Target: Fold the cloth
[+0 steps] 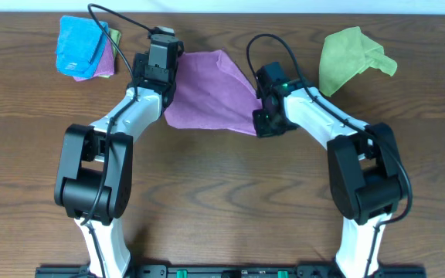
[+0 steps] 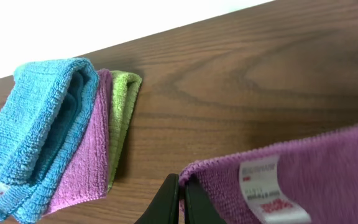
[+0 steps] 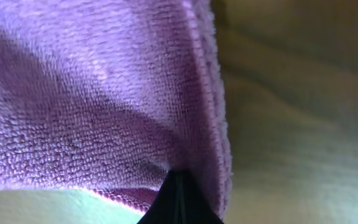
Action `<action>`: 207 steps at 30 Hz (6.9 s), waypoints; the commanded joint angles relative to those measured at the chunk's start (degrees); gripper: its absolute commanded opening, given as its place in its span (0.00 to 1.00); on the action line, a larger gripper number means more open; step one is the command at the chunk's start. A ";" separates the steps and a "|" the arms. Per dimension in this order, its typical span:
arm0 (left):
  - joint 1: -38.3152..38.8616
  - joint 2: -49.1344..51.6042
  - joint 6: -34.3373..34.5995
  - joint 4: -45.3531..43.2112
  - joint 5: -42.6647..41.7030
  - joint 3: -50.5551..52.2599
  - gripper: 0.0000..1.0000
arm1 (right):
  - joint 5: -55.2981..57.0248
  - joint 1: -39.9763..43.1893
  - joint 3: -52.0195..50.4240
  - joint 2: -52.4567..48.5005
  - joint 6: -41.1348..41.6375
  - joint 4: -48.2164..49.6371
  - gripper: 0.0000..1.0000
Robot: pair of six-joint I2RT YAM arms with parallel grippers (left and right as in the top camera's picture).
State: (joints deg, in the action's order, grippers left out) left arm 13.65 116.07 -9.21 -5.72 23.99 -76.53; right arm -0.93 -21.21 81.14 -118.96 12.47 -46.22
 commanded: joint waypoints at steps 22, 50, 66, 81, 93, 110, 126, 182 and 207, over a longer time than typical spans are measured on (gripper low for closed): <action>-0.79 -1.44 8.50 0.66 1.66 -0.90 0.68 | -8.24 -0.50 -1.22 9.88 -7.50 19.23 0.08; -12.94 -7.08 31.15 17.73 -42.14 10.08 0.75 | -15.06 1.01 3.61 10.95 -16.02 9.07 0.24; -12.98 -0.20 33.29 9.25 -53.09 10.86 0.76 | -14.97 0.50 3.61 10.95 -16.96 7.30 0.31; -12.87 -0.72 34.10 9.77 -79.34 10.86 0.66 | -14.99 0.50 3.61 10.95 -17.73 8.20 0.29; -12.87 -7.74 42.32 6.03 -83.12 10.69 0.67 | -15.32 0.02 3.61 10.95 -17.73 8.07 0.29; -12.50 -9.35 38.99 14.91 -76.08 10.69 0.67 | -15.56 -4.50 3.61 2.78 -19.17 26.45 0.32; -8.70 -9.35 38.99 16.13 -70.42 10.69 0.68 | -22.10 -8.15 3.72 -1.05 -15.82 19.78 0.27; -8.70 -9.35 31.87 28.46 -67.63 10.71 0.67 | -9.60 -3.98 4.00 -9.70 -11.65 36.00 0.01; -8.70 -9.35 28.46 29.46 -68.91 10.71 0.68 | -1.03 6.36 4.26 -12.96 0.50 33.09 0.01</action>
State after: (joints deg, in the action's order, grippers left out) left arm 4.99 107.57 20.75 23.68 -44.62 -65.91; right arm -6.55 -16.82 86.52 -128.97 9.78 -11.49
